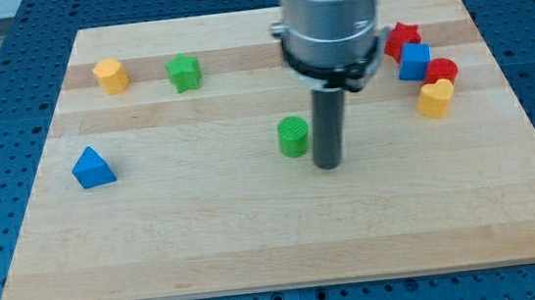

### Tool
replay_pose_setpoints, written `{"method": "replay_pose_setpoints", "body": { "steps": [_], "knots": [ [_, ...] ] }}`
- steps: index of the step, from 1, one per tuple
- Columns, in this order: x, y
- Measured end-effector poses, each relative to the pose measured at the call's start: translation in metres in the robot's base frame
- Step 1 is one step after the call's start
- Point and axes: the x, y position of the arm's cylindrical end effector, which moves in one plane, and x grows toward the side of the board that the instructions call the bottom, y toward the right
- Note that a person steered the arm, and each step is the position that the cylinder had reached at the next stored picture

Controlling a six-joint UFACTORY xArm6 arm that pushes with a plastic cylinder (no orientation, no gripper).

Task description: Slide the green circle to the bottom left of the yellow heart

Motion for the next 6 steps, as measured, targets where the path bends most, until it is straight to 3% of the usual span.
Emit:
{"method": "replay_pose_setpoints", "body": {
  "steps": [2,3,4,6],
  "knots": [
    [0.010,-0.130],
    [-0.019,-0.159],
    [-0.052,-0.137],
    [-0.040,-0.001]
  ]
}}
